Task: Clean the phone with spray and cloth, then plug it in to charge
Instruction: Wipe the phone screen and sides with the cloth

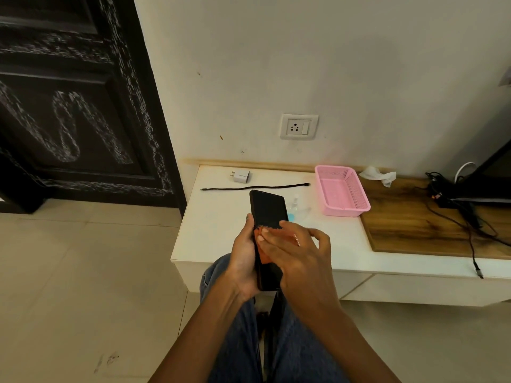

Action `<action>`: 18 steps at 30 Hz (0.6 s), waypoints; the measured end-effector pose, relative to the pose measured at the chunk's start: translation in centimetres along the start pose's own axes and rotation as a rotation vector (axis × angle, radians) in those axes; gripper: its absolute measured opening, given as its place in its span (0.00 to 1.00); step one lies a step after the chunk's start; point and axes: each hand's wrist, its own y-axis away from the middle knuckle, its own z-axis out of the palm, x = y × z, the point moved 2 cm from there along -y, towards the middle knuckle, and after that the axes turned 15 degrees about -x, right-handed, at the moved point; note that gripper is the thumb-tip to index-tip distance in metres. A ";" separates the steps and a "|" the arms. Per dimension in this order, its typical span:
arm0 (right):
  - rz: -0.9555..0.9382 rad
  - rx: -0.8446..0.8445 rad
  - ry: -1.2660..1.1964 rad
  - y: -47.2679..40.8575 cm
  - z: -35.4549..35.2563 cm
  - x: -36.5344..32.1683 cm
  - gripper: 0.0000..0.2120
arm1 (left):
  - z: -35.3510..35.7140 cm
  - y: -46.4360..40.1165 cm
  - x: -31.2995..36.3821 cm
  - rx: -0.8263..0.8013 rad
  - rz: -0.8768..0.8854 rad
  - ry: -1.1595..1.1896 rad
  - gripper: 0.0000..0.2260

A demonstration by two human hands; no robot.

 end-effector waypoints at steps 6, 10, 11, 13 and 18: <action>-0.099 0.412 -0.266 1.5 1.0 1.6 0.14 | -0.7 0.1 0.1 0.014 0.026 -0.002 0.33; -0.114 0.392 -0.307 0.7 0.0 1.9 0.23 | -0.6 0.0 -0.1 0.024 0.015 -0.015 0.31; -0.113 0.443 -0.322 0.9 0.0 2.0 0.22 | -0.7 0.0 0.1 0.033 0.014 -0.027 0.31; -0.129 0.514 -0.314 1.5 0.4 1.6 0.20 | -0.9 0.1 0.6 0.045 0.025 -0.034 0.32; -0.134 0.521 -0.298 1.2 0.8 1.6 0.19 | -0.8 0.2 0.4 0.040 0.040 -0.022 0.33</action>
